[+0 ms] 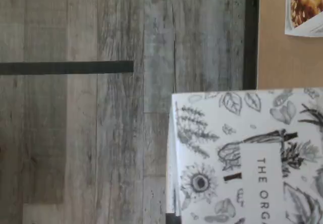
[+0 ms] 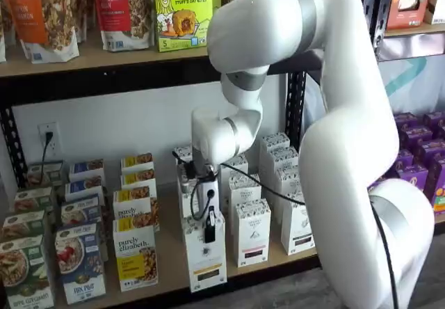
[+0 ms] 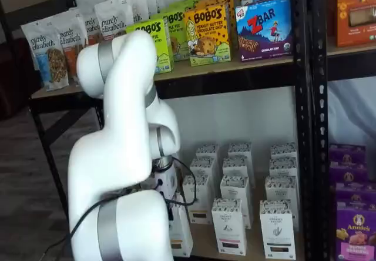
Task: Pick up the white box with a yellow strip in the middle, on the bottom shelf, the fourth box from the left
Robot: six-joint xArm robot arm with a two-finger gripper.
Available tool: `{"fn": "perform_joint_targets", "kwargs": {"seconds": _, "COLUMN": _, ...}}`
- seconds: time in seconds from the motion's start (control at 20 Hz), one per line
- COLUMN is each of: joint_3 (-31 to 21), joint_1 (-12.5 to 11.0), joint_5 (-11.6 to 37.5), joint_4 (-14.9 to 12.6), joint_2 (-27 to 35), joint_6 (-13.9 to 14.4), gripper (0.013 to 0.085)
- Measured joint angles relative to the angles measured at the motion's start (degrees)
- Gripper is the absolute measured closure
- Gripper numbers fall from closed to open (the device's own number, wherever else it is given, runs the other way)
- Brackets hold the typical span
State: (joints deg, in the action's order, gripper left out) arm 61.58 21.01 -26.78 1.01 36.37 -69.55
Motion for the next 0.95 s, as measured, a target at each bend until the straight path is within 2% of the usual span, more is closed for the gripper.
{"fn": "perform_joint_targets", "kwargs": {"seconds": 0.35, "joint_3": -3.1, "joint_1": 0.6, "joint_5": -0.7, "joint_4": 1.2, "joint_2": -3.8, "joint_6": -0.4, "gripper": 0.0490}}
{"fn": "perform_joint_targets", "kwargs": {"seconds": 0.7, "joint_3": -6.3, "joint_1": 1.0, "joint_5": -0.3, "joint_4": 0.4, "joint_2": -7.8, "joint_6": 0.7, "gripper": 0.0490}}
{"fn": "perform_joint_targets", "kwargs": {"seconds": 0.95, "joint_3": -8.3, "joint_1": 0.8, "joint_5": -0.6, "joint_4": 0.7, "joint_2": -10.7, "joint_6": 0.2, "gripper": 0.0490}}
